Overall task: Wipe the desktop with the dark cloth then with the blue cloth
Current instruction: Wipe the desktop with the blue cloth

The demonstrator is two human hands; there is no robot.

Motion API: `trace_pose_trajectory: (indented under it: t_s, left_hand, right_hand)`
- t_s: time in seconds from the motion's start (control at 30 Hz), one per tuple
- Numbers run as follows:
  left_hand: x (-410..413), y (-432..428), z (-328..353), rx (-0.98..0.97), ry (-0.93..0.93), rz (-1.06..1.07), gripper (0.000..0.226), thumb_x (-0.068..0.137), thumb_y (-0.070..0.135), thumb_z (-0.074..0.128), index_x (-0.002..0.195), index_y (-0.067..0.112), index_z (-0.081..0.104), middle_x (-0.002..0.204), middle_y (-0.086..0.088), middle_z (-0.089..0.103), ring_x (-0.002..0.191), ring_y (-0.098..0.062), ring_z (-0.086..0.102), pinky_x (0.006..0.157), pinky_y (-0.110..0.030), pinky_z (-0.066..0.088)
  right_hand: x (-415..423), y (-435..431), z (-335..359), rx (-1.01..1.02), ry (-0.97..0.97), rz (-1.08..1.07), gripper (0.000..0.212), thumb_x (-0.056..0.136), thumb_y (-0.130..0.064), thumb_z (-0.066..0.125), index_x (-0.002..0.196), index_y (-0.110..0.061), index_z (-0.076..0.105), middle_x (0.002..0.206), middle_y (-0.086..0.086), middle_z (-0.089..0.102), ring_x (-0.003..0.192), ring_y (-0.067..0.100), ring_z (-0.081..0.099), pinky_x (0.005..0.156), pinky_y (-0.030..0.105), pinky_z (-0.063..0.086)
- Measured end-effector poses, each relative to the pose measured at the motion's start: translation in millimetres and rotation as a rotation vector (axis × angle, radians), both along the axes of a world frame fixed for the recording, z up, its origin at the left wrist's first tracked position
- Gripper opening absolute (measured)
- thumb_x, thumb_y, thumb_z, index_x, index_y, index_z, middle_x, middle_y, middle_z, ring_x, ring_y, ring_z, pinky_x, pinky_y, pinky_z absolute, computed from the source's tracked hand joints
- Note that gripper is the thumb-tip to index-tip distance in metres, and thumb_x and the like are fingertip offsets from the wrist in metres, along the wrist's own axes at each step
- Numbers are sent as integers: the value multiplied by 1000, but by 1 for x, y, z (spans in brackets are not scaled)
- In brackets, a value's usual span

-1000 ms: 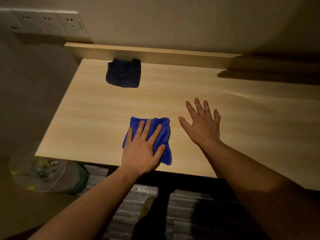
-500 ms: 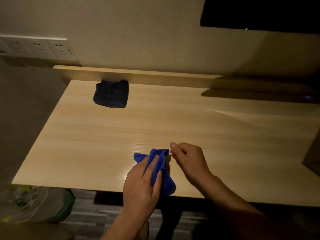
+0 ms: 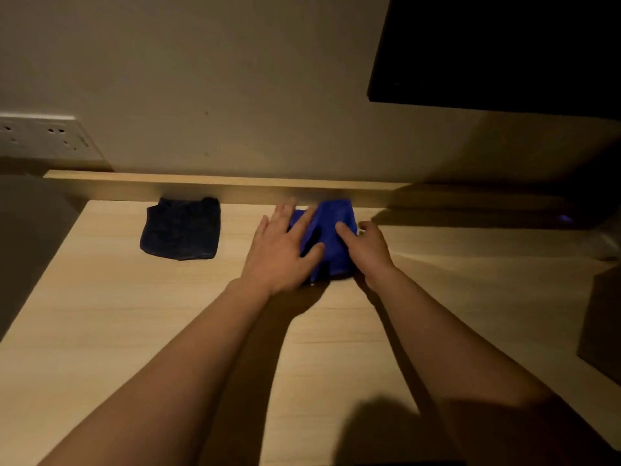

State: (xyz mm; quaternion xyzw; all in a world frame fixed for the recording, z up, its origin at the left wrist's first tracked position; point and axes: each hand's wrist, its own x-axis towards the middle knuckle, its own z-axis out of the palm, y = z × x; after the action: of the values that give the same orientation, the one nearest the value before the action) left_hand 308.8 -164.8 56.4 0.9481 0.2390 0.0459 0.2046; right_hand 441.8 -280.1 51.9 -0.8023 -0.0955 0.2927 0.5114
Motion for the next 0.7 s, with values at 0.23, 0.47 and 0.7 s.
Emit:
trace_pose_trajectory:
  t_s: [0.23,0.47,0.7]
  left_hand:
    - [-81,23,-66,56,251,181,72,109,56,11,172,23,3,180,-7,-4,166,-26,-8,133,-49,2]
    - [-83,28,-78,124,207,191,75,104,60,2,171,27,-6,179,-4,-10,165,-22,-13,133,-47,-3]
    - [-80,32,-81,132,220,195,71,109,57,10,171,26,-3,180,-5,-8,165,-23,-11,133,-49,-3]
  right_hand:
    - [26,14,-25,-434,-900,418,56,98,-50,62,148,-26,50,154,1,47,142,24,41,114,47,35]
    - [23,67,-51,-597,-834,690,80,92,-85,33,162,-48,18,175,-5,9,161,27,-1,125,58,6]
    - [9,59,-63,-722,-843,651,87,84,-95,18,160,-56,-1,176,-8,-6,160,37,-9,122,69,1]
